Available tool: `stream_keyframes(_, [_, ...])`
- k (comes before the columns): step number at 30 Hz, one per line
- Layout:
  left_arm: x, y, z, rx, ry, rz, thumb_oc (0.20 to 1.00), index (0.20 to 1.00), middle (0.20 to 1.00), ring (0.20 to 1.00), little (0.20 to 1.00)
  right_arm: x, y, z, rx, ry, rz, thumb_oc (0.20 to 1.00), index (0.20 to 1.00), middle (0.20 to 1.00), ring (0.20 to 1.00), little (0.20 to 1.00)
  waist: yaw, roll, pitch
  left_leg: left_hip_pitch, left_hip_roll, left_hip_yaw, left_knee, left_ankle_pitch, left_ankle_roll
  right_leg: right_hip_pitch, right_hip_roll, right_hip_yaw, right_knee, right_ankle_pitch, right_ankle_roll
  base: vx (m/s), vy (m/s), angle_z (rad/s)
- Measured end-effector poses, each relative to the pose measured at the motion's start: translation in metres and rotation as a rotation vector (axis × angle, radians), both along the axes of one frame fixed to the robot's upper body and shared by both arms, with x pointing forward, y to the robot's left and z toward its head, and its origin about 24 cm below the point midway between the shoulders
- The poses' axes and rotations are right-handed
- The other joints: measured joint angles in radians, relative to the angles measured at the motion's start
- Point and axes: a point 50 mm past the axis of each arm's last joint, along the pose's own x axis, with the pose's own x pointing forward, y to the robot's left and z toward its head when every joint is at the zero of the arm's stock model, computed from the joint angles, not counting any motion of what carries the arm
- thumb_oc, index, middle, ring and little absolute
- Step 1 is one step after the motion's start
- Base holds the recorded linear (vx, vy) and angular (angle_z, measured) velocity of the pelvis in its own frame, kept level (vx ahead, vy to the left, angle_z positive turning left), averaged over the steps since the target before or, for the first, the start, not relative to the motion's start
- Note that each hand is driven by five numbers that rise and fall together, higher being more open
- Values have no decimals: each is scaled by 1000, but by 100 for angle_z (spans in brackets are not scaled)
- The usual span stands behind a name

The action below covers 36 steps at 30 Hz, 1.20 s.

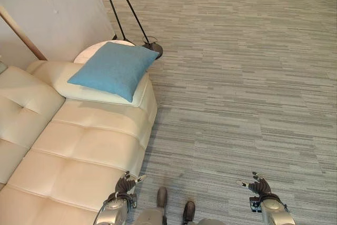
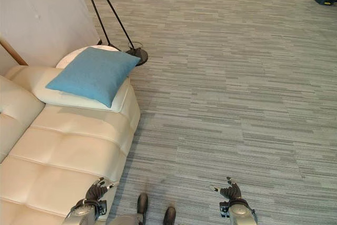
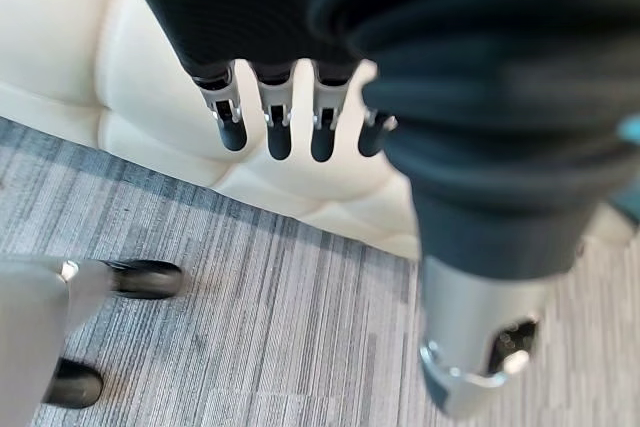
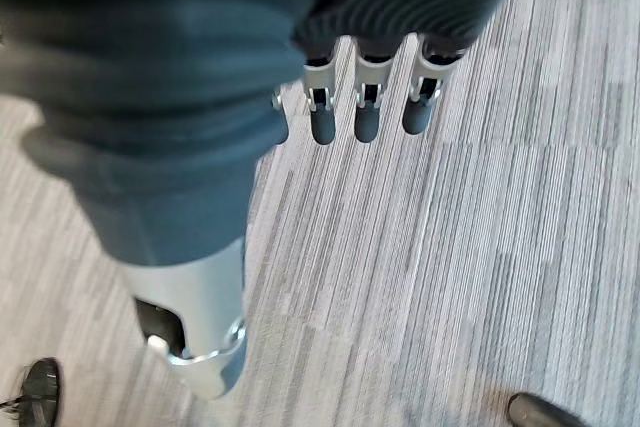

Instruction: Pick up all the scattered cushions and arrange them neatly on the sofa.

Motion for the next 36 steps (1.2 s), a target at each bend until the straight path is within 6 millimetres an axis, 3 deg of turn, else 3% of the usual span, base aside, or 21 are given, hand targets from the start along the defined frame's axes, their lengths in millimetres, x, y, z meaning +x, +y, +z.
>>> stream_keyframes(5, [-10,8,-2,38,29,-16,1000,1000,1000,1000,1000,-1,0,-1,-6,14,15,1000,1000,1000,1000,1000,-8,22,-27,18,-47,-3,-4,13,66,50,35,16,8,-26,-43,434,205,-12])
stream_keyframes(6, [-9,7,-1,39,21,-21,1000,1000,1000,1000,1000,-1,0,-1,-5,14,15,1000,1000,1000,1000,1000,-6,22,-27,26,-64,3,4,19,78,52,33,23,17,-44,-18,394,295,-28])
stream_keyframes(7, [-8,1,-2,26,21,-28,1000,1000,1000,1000,1000,-3,-3,0,-14,20,16,1000,1000,1000,1000,1000,-9,75,-20,79,-64,20,4,-13,171,-10,42,42,230,-94,15,298,239,-32])
stream_keyframes(8, [-8,-2,-2,21,17,-34,1000,1000,1000,1000,1000,-4,-5,1,-19,16,20,1000,1000,1000,1000,1000,-13,106,-23,102,-38,13,7,26,216,-64,51,46,379,-115,37,311,254,-36])
stream_keyframes(9, [-7,1,0,31,15,-33,1000,1000,1000,1000,1000,-6,0,0,-5,14,27,1000,1000,1000,1000,1000,-14,91,-14,117,-36,19,27,11,209,-147,5,55,615,-145,53,223,164,-3])
stream_keyframes(10, [-6,5,1,50,10,-45,1000,1000,1000,1000,1000,-11,4,-2,12,18,23,1000,1000,1000,1000,1000,-26,69,-24,144,-66,-1,40,-34,220,-249,-102,34,892,-164,61,303,201,13])
stream_keyframes(11, [-6,7,2,61,11,-50,1000,1000,1000,1000,1000,-14,5,-3,15,23,21,1000,1000,1000,1000,1000,-40,49,-33,150,-81,3,47,-25,209,-266,-150,48,947,-174,68,185,105,35])
stream_keyframes(13, [3,8,7,73,-13,-63,1000,1000,1000,1000,1000,-13,1,-2,5,22,11,1000,1000,1000,1000,1000,-49,18,-28,194,-126,-26,46,-50,243,-321,-259,131,978,-190,82,286,72,42])
stream_keyframes(15, [19,4,16,72,-70,-73,1000,1000,1000,1000,1000,-8,1,0,4,7,11,1000,1000,1000,1000,1000,-50,50,4,216,-99,-60,47,-80,255,-347,-215,179,819,-194,85,351,21,26])
stream_keyframes(18, [24,7,20,74,-92,-49,1000,1000,1000,1000,1000,0,2,4,4,-17,18,1000,1000,1000,1000,1000,-33,98,40,269,-48,-61,44,-118,200,-355,-137,159,413,-128,82,311,-87,-1])
stream_keyframes(22, [28,19,23,97,-100,-5,1000,1000,1000,1000,1000,-4,4,2,11,-7,9,1000,1000,1000,1000,1000,-32,54,45,338,-44,-119,28,-178,158,-339,-78,281,16,43,129,370,-89,39])
stream_keyframes(24, [21,19,18,96,-75,-3,1000,1000,1000,1000,1000,-12,3,-2,13,14,-3,1000,1000,1000,1000,1000,-35,26,30,374,-43,-157,19,-219,167,-332,-82,277,64,57,115,453,-115,62])
stream_keyframes(25, [10,14,11,81,-46,-3,1000,1000,1000,1000,1000,-19,-1,-5,13,34,-27,1000,1000,1000,1000,1000,-36,28,10,413,-16,-184,24,-254,155,-314,-66,262,109,96,78,426,-131,66])
stream_keyframes(27, [4,9,7,64,-28,-2,1000,1000,1000,1000,1000,-23,-5,-6,5,46,-43,1000,1000,1000,1000,1000,-38,44,1,424,12,-191,58,-278,116,-294,-41,243,124,108,69,313,-117,60])
stream_keyframes(28, [0,10,5,61,-20,0,1000,1000,1000,1000,1000,-24,-9,-5,-5,46,-43,1000,1000,1000,1000,1000,-39,39,-11,424,20,-172,92,-279,96,-263,-37,230,112,196,0,332,-137,57])
stream_keyframes(29, [-1,8,4,57,-15,2,1000,1000,1000,1000,1000,-21,-12,-2,-16,37,-39,1000,1000,1000,1000,1000,-36,44,-18,424,26,-158,100,-278,94,-253,-25,226,102,211,-57,330,-137,58])
stream_keyframes(30, [-3,7,3,51,-10,5,1000,1000,1000,1000,1000,-13,-14,0,-22,23,-38,1000,1000,1000,1000,1000,-28,55,-13,411,42,-152,139,-277,82,-236,-20,212,94,170,-55,300,-134,54])
stream_keyframes(31, [-2,5,1,40,-3,2,1000,1000,1000,1000,1000,-10,-14,1,-21,20,-35,1000,1000,1000,1000,1000,-30,46,-12,365,33,-164,261,-287,35,-190,-26,191,64,168,-58,204,-92,59])
stream_keyframes(34, [-5,3,-1,33,6,1,1000,1000,1000,1000,1000,-13,-10,-2,2,21,-44,1000,1000,1000,1000,1000,-25,27,-19,278,16,-156,502,-300,-18,-108,-29,165,19,159,-75,237,-100,55])
stream_keyframes(35, [0,1,-1,33,9,-16,1000,1000,1000,1000,1000,-10,-13,0,4,2,-57,1000,1000,1000,1000,1000,-26,23,-17,142,41,-71,703,-294,-28,-95,-27,129,-5,124,-100,180,-50,57])
stream_keyframes(36, [4,1,1,33,-2,-23,1000,1000,1000,1000,1000,-8,-14,1,3,1,-57,1000,1000,1000,1000,1000,-23,26,-16,105,46,-45,715,-298,-22,-94,-31,119,1,132,-92,209,-34,63])
